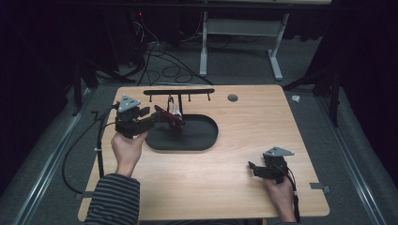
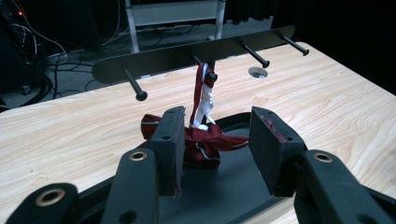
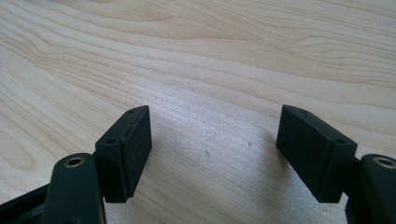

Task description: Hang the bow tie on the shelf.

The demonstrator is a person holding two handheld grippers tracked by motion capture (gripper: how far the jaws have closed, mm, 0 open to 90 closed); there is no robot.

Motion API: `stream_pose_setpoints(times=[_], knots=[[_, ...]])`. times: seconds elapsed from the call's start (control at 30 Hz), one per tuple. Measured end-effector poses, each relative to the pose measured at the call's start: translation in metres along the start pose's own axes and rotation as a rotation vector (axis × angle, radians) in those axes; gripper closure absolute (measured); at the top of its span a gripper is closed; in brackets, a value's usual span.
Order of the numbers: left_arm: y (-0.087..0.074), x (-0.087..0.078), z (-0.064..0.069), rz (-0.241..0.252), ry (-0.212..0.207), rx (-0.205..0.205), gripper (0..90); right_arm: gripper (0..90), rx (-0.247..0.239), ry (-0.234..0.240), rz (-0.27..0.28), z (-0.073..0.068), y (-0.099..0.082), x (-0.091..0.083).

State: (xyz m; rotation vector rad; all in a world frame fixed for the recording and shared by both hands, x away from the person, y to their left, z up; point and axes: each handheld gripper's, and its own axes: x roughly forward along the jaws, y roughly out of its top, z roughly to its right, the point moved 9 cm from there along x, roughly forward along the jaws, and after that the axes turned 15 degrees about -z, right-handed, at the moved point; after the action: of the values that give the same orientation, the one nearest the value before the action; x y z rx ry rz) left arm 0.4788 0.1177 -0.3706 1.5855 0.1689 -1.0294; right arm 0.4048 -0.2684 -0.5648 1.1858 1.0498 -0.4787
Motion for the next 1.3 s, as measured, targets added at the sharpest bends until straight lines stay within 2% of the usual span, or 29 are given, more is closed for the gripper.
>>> stream_pose_setpoints(times=[0.17, 0.73, 1.03, 1.3], knots=[[-0.004, -0.008, -0.001, 0.01, -0.003, -0.004, 55.6, 28.0, 0.0, -0.001, 0.0, 0.0, 0.0, 0.0], [-0.023, -0.016, -0.004, 0.01, -0.018, -0.031, 53.1, 28.0, 0.001, 0.0, 0.0, 0.0, 0.0, 0.0], [-0.035, -0.025, -0.011, 0.02, -0.016, -0.054, 52.4, 28.0, -0.002, -0.001, 0.0, 0.0, 0.0, 0.0], [-0.05, -0.026, -0.016, 0.016, -0.02, -0.076, 51.8, 28.0, 0.0, -0.001, -0.002, 0.0, 0.0, 0.0]])
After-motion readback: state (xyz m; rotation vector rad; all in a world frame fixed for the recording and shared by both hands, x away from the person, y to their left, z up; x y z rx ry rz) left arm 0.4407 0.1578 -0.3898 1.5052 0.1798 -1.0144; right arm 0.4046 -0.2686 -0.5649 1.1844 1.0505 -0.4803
